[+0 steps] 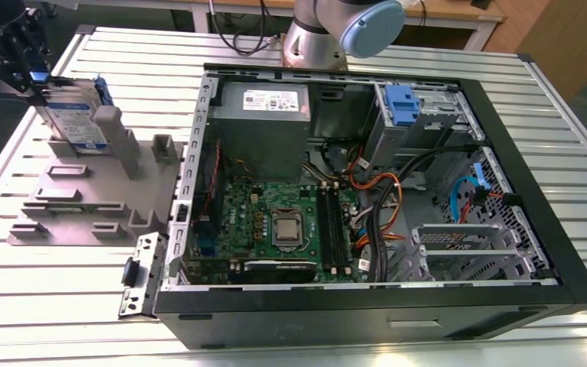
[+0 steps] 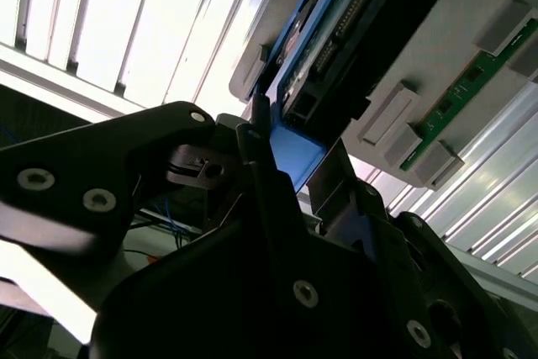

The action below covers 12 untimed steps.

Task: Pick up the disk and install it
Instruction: 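Pick up the disk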

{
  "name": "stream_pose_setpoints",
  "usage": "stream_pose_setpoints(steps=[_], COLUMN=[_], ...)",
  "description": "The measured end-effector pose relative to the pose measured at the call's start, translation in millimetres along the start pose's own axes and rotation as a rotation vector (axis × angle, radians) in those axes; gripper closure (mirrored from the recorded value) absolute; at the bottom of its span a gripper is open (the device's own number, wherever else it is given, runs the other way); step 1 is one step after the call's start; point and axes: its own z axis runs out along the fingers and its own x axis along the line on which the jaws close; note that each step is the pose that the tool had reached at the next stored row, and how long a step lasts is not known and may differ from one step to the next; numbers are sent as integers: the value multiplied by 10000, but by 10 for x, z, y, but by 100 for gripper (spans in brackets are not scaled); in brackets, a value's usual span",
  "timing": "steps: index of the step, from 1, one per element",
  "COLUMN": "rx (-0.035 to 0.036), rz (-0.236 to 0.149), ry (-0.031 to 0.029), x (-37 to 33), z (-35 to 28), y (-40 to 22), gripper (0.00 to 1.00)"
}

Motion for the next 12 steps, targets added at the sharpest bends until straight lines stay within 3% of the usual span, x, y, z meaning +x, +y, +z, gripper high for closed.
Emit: stream_pose_setpoints(steps=[12], rx=[62], rz=[0], ry=[-3], x=[1], z=[41], y=[14], gripper=[56])
